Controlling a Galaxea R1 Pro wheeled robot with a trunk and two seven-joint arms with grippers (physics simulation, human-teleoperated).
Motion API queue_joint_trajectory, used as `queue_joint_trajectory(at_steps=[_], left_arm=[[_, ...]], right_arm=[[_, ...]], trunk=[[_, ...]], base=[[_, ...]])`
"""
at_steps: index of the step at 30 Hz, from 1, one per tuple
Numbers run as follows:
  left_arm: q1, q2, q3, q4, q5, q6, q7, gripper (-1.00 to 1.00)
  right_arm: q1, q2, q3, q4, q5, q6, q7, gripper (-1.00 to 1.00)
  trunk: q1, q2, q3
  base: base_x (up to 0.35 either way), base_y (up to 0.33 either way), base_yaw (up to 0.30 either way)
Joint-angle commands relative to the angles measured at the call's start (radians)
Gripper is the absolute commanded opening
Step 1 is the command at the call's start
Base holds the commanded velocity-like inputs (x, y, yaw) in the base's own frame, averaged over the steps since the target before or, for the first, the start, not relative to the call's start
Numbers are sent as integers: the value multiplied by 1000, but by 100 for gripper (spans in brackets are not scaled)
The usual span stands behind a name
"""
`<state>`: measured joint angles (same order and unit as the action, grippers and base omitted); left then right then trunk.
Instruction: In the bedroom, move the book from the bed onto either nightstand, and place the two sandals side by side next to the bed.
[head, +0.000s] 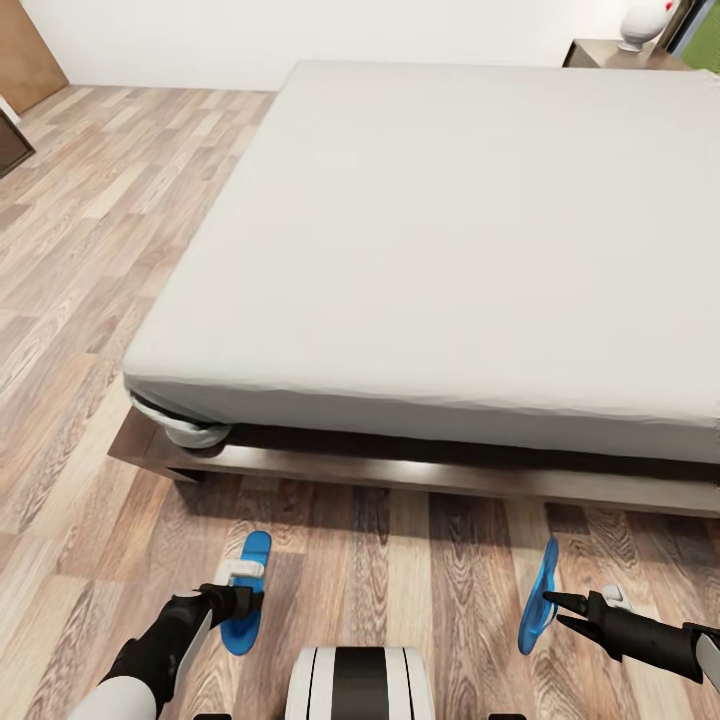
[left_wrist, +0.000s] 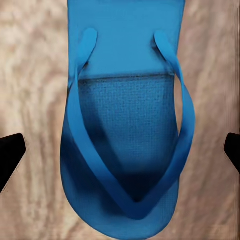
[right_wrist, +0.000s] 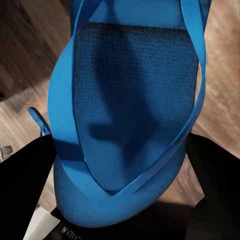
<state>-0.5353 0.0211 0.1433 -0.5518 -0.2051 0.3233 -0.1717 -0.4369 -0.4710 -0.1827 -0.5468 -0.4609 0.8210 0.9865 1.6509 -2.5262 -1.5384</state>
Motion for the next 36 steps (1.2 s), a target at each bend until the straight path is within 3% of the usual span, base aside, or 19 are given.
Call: queue_joint_trajectory(at_steps=[1, 11, 14, 16, 18, 20, 23, 25, 29, 31, 32, 36], left_arm=[[0, 0, 7, -2, -10, 5, -11, 100], [0, 23, 12, -6, -8, 6, -77, 100], [0, 58, 41, -42, 1, 10, -149, 100], [0, 115, 120, -76, 54, 46, -337, 100], [2, 216, 215, -85, 112, 90, -648, 100], [9, 256, 249, -83, 127, 98, -784, 100], [19, 279, 274, 7, 135, 76, -867, 100], [22, 285, 280, 76, 141, 9, -896, 100], [24, 285, 281, 100, 145, -21, -924, 100], [24, 283, 282, 104, 145, -26, -928, 100], [24, 282, 282, 105, 145, -26, -929, 100], [24, 280, 282, 105, 145, -28, -929, 100]], right_arm=[[0, 0, -2, 1, 1, 4, 3, -100], [0, 0, -1, 1, 1, 4, 3, -100], [0, 0, -1, 1, 1, 4, 3, -100], [0, 2, -1, 1, 2, 4, 3, -100], [0, 3, -1, 1, 5, 1, 2, -100], [0, 4, 0, 2, 7, -3, -3, -100], [0, 5, 1, 2, 24, -8, -21, -100], [0, 5, 2, 0, 93, -9, -87, -100], [0, 5, 2, -60, 210, -9, -173, -100], [0, 5, 2, -105, 335, -9, -287, -100], [0, 6, 2, -118, 375, -9, -321, -100], [0, 6, 2, -208, 470, -8, -416, -100]], trunk=[[-1, 0, 3], [-4, 2, 34], [-4, 2, 34], [-4, 2, 34], [-4, 2, 34], [-4, 2, 34], [-4, 2, 34], [-4, 2, 34], [-4, 2, 34], [-4, 2, 34], [-4, 2, 34], [-4, 2, 34]], base=[[0, 0, 0], [0, 0, 0], [0, 0, 0], [0, 0, 0], [0, 0, 0], [0, 0, 0], [0, 0, 0], [0, 0, 0], [0, 0, 0], [0, 0, 0], [0, 0, 0], [0, 0, 0]])
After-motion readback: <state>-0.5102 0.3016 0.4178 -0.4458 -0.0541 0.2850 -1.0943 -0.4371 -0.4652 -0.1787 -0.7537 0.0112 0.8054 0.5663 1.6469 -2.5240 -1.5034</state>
